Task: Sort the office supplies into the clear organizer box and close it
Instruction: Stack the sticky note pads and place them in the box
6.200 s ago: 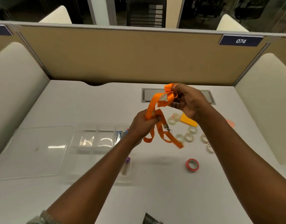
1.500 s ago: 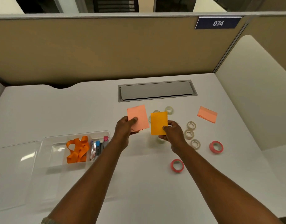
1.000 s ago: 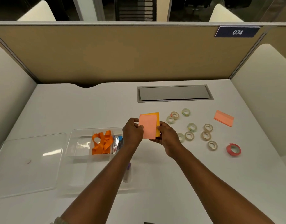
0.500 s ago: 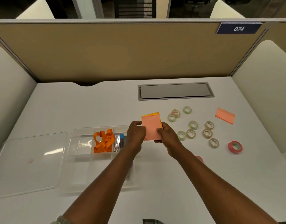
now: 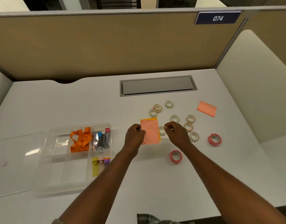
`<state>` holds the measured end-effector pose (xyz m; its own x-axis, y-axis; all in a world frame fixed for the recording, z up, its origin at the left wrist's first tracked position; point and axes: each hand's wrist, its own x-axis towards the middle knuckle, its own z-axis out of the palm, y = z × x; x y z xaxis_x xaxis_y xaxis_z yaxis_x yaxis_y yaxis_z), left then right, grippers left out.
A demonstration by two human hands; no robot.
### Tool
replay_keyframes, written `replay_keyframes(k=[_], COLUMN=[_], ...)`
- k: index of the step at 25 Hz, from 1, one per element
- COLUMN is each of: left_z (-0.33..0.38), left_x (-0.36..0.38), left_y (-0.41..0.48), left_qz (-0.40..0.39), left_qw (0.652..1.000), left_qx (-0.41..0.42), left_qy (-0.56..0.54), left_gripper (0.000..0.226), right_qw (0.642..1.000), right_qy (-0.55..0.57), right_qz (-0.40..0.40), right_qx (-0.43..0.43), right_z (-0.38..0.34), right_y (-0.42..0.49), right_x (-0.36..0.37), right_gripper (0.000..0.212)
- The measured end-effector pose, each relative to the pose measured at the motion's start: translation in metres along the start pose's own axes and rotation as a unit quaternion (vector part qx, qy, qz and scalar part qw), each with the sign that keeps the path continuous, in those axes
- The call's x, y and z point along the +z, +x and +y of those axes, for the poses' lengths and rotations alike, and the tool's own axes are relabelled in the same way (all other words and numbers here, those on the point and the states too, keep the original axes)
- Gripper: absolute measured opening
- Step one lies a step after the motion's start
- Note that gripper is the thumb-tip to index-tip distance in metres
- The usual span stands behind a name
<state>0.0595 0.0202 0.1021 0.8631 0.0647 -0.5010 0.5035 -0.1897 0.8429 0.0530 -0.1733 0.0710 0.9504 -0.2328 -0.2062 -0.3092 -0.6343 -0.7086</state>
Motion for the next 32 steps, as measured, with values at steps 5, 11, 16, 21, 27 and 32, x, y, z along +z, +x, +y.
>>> replay_keyframes(k=[5,11,16,21,27,32], left_z=[-0.001,-0.011,-0.015,-0.017,-0.018,-0.016], left_x=[0.047,0.09,0.11,0.119,0.12,0.122], left_y=[0.001,0.004,0.002,-0.002,-0.006,-0.007], left_qz=[0.0,0.008,0.024,0.031,0.041,0.042], left_qw=[0.997,0.993,0.992,0.993,0.993,0.993], left_qx=[-0.058,-0.097,-0.1,-0.095,-0.095,-0.096], left_qy=[-0.052,-0.073,-0.067,-0.058,-0.064,-0.059], left_gripper=[0.015,0.012,0.012,0.012,0.013,0.013], right_qw=[0.993,0.976,0.967,0.965,0.949,0.948], right_qy=[-0.094,-0.204,-0.253,-0.257,-0.308,-0.301], right_qz=[0.066,0.026,-0.015,-0.012,0.018,0.017], right_qx=[0.008,0.072,0.035,0.045,0.069,0.103], right_z=[0.084,0.151,0.165,0.163,0.164,0.167], right_y=[0.046,0.1,0.138,0.173,0.19,0.191], right_x=[-0.07,-0.13,-0.144,-0.151,-0.151,-0.156], right_gripper=[0.027,0.048,0.059,0.059,0.042,0.05])
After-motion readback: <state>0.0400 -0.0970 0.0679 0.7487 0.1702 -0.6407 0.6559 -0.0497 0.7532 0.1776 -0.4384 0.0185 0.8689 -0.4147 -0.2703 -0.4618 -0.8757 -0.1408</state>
